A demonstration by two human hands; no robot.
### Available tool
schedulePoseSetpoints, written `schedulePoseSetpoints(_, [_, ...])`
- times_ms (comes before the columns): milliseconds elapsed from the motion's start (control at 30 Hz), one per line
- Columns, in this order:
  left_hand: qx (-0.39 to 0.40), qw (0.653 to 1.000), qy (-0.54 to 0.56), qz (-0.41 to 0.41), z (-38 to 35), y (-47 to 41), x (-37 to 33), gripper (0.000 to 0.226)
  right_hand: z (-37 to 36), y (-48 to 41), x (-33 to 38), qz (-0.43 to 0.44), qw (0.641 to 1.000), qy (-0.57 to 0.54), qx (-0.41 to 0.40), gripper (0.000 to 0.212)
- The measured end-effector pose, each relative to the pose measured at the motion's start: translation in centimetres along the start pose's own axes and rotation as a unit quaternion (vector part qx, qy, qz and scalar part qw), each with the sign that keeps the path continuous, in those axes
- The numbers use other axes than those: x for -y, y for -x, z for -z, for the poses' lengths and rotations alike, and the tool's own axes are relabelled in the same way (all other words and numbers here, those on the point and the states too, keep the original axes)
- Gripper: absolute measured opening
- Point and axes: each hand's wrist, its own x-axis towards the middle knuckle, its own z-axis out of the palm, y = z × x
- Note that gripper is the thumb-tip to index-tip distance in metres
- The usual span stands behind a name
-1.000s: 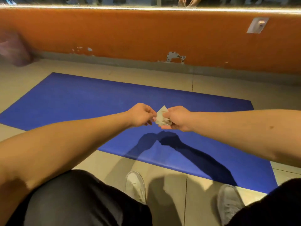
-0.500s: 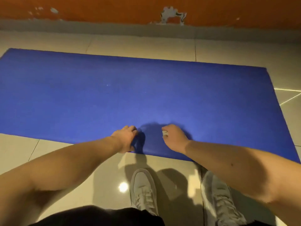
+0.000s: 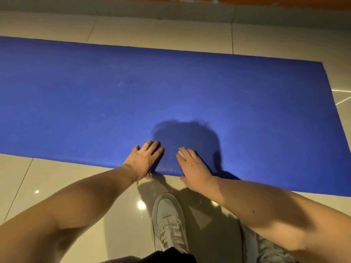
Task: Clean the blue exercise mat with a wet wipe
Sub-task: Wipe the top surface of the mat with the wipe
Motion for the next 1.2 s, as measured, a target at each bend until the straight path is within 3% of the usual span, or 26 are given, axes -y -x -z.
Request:
schedulePoseSetpoints(267, [-0.009,0.998,0.016,-0.057,1.4,-0.1,1.4,0.085,-0.6,-0.7,0.6,-0.012,0.997,0.07,0.001,0.091])
schedulePoseSetpoints(400, [0.015,0.998,0.014,-0.066,3.3,0.2,1.7,0.081,1.0,-0.5,1.0,-0.006,0.992,0.122,-0.031,0.07])
schedulePoseSetpoints(600, [0.022,0.997,0.031,-0.065,8.8,2.7,3.6,0.075,6.6,-0.1,1.1,0.004,0.995,0.091,-0.043,0.038])
schedulePoseSetpoints(700, [-0.01,0.998,0.032,-0.045,12.2,4.7,4.8,0.069,10.7,0.0,1.0,0.02,0.994,0.059,-0.093,0.026])
schedulePoseSetpoints(800, [-0.046,0.999,0.023,0.003,14.9,6.2,6.3,0.063,15.2,0.2,1.6,0.036,0.994,0.032,-0.098,0.029])
schedulePoseSetpoints(933, [-0.092,0.993,0.022,0.077,18.8,8.0,7.9,0.039,20.4,0.9,2.2,0.053,0.989,0.019,-0.138,0.027])
schedulePoseSetpoints(1200, [-0.221,0.967,0.036,0.122,28.3,10.9,9.1,0.015,31.1,3.0,1.7,0.063,0.978,0.02,-0.196,0.022])
